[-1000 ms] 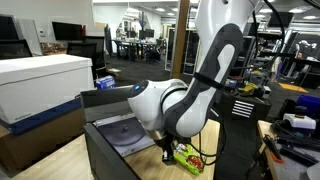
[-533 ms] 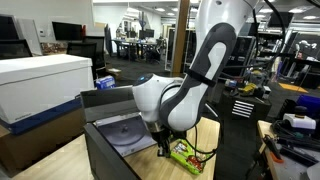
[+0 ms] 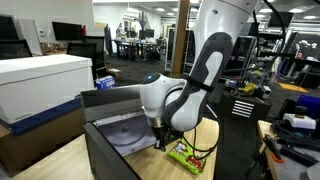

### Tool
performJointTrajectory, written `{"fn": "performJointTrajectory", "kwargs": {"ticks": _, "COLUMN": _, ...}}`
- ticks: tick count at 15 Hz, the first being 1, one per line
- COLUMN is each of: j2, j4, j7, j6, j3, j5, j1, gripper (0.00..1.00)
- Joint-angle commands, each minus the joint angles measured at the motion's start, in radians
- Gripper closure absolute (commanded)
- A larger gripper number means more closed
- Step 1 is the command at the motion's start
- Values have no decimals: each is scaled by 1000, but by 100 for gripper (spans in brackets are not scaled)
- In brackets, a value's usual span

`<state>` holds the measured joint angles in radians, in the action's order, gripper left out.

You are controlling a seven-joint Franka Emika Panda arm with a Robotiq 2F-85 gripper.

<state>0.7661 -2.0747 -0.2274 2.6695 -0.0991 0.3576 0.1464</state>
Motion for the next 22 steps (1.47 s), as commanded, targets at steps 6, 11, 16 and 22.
{"fn": "performJointTrajectory", "kwargs": {"ticks": 6, "j2": 63, "j4": -92, "j7": -104, "j6": 100, "j3": -122, "j5": -41, "j1": 104, "gripper": 1}}
{"fn": "performJointTrajectory", "kwargs": {"ticks": 11, "j2": 97, "j4": -204, "j7": -154, "j6": 230, "j3": -180, "j5": -45, "j1": 157, "gripper": 0}}
{"fn": "performJointTrajectory", "kwargs": {"ticks": 16, "j2": 185, "j4": -258, "j7": -172, "j6": 398, "j3": -284, "j5": -136, "j1": 311, "gripper": 27}}
{"fn": "performJointTrajectory", "kwargs": {"ticks": 22, "j2": 193, "j4": -200, "j7": -136, "j6": 328, "j3": -275, "j5": -253, "j1": 365, "gripper": 58}}
